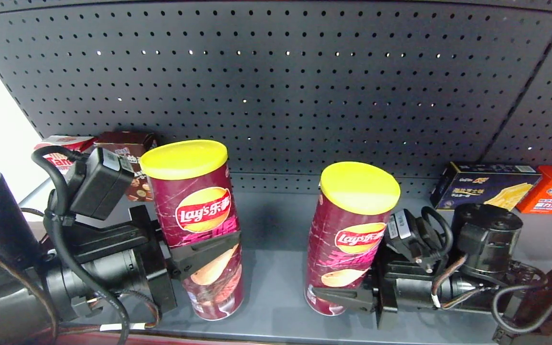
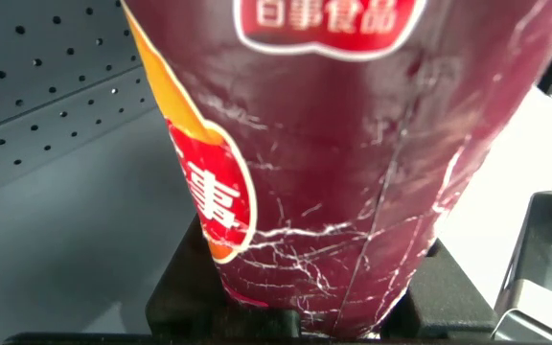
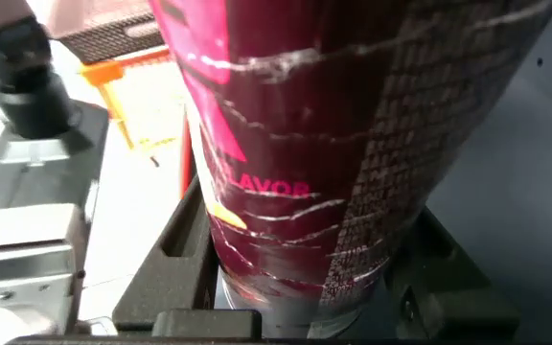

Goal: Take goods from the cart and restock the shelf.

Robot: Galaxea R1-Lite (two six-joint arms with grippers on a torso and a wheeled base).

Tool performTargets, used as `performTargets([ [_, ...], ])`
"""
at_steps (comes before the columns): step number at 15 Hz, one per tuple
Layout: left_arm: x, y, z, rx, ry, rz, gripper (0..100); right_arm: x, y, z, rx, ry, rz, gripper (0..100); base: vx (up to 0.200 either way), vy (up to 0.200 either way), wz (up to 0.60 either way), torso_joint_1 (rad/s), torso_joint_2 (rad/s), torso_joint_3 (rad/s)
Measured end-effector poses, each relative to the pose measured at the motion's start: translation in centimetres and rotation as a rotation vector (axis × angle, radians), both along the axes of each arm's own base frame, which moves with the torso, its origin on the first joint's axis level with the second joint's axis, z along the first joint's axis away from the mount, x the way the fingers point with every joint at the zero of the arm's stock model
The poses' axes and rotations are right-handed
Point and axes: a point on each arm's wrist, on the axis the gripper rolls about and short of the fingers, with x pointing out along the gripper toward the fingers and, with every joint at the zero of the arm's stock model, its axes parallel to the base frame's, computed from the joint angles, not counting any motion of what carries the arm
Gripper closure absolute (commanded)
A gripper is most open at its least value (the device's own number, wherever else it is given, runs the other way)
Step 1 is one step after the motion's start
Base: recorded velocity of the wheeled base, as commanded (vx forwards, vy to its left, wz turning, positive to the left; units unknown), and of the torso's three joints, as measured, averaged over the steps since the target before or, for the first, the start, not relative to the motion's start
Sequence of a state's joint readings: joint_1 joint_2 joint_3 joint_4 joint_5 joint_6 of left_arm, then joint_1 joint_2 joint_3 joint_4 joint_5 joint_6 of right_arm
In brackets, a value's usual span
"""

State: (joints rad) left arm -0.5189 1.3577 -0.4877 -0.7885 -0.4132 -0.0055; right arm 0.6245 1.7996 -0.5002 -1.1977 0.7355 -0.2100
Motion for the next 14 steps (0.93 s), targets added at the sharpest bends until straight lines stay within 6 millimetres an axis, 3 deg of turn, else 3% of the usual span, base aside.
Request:
performTargets([
  [4, -0.1, 0.1, -0.1, 0.002, 0.005, 0.002, 100, 0.4, 1.0, -1.6, -0.017, 0.02, 0.0, 100, 0.0, 0.0, 0.0, 0.0, 0.0, 0.0],
  [11, -0.1, 0.1, -0.3, 0.004, 0.011, 0.002, 100, 0.6, 1.1, -2.2, -0.03, 0.02, 0.003, 100, 0.0, 0.0, 0.0, 0.0, 0.0, 0.0],
  [12, -0.1, 0.1, -0.3, 0.004, 0.011, 0.002, 100, 0.6, 1.1, -2.2, -0.031, 0.018, 0.003, 0, 0.0, 0.0, 0.0, 0.0, 0.0, 0.0],
  [14, -0.2, 0.1, -0.3, 0.004, 0.011, 0.0, 100, 0.6, 1.0, -2.2, -0.035, 0.022, 0.001, 0, 0.0, 0.0, 0.0, 0.0, 0.0, 0.0],
])
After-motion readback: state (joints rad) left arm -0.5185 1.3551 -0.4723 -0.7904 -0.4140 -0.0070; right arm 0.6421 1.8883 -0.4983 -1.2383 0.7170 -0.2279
